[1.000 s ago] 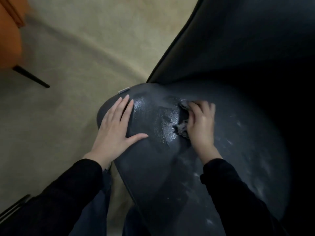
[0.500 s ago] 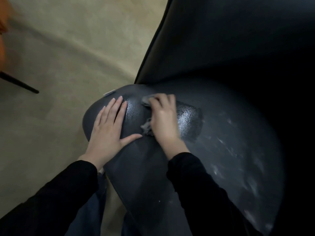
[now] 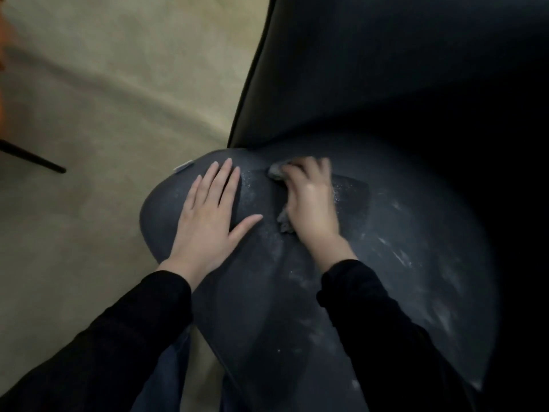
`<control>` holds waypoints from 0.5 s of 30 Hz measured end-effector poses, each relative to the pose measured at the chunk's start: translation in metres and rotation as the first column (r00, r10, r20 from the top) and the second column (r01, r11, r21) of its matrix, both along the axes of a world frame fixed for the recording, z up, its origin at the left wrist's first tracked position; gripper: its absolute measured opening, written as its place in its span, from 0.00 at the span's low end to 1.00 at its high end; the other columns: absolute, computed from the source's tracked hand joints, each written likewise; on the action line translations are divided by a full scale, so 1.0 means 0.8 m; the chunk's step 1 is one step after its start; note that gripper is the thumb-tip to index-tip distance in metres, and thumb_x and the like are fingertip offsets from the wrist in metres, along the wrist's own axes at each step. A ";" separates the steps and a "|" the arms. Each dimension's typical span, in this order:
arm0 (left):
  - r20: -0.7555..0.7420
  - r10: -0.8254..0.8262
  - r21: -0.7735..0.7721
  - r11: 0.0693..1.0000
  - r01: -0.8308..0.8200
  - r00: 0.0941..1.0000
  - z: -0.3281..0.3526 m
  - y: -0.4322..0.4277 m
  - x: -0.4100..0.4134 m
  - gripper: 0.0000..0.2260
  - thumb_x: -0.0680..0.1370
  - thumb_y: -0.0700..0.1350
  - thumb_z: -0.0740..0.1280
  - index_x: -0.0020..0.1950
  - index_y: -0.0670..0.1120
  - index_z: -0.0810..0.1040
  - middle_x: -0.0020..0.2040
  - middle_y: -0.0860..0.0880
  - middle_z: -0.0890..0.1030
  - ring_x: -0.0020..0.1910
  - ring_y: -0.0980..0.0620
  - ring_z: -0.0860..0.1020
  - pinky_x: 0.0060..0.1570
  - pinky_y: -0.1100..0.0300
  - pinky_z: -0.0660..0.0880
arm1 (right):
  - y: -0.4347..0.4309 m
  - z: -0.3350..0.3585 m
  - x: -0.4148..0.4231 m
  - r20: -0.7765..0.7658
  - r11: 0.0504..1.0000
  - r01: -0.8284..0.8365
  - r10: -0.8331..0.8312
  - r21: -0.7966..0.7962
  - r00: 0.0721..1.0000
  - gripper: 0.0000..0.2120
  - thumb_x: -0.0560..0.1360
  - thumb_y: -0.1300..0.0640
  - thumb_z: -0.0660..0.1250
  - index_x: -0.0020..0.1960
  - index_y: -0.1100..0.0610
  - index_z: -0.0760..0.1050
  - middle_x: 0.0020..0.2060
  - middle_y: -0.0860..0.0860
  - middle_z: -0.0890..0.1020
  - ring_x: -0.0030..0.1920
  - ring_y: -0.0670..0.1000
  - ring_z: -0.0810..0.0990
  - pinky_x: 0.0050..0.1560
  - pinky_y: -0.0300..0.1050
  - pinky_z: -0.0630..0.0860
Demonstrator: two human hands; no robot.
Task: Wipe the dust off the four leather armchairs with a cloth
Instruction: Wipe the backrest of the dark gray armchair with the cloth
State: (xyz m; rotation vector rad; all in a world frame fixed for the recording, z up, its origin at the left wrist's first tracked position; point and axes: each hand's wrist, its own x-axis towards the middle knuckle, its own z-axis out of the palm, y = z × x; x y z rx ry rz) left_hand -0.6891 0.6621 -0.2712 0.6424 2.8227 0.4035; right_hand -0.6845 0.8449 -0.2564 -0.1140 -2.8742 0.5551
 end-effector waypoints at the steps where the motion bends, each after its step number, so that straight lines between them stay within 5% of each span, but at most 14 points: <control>1: -0.007 -0.011 -0.007 1.000 0.011 1.000 0.000 0.008 -0.004 0.36 0.79 0.66 0.48 0.80 0.44 0.53 0.80 0.47 0.52 0.79 0.50 0.47 0.77 0.53 0.44 | -0.005 -0.005 -0.001 0.025 1.000 -0.012 0.012 0.005 1.000 0.15 0.67 0.72 0.67 0.53 0.63 0.80 0.49 0.59 0.79 0.48 0.63 0.73 0.49 0.54 0.74; 11: -0.076 -0.120 -0.031 0.992 0.118 0.990 -0.012 0.069 -0.022 0.33 0.81 0.64 0.50 0.78 0.42 0.58 0.79 0.45 0.58 0.78 0.48 0.53 0.76 0.50 0.48 | 0.102 -0.007 0.099 -0.036 0.865 0.502 -0.501 0.006 0.865 0.11 0.71 0.72 0.63 0.51 0.66 0.80 0.45 0.61 0.78 0.47 0.59 0.69 0.49 0.47 0.67; 15: -0.117 -0.121 -0.078 0.991 0.112 0.986 -0.020 0.071 -0.019 0.33 0.81 0.63 0.50 0.78 0.42 0.59 0.78 0.45 0.59 0.78 0.47 0.55 0.76 0.50 0.50 | 0.080 0.005 0.054 -0.091 0.914 0.396 -0.403 -0.088 0.911 0.13 0.68 0.74 0.64 0.50 0.65 0.80 0.46 0.60 0.78 0.46 0.63 0.72 0.50 0.45 0.68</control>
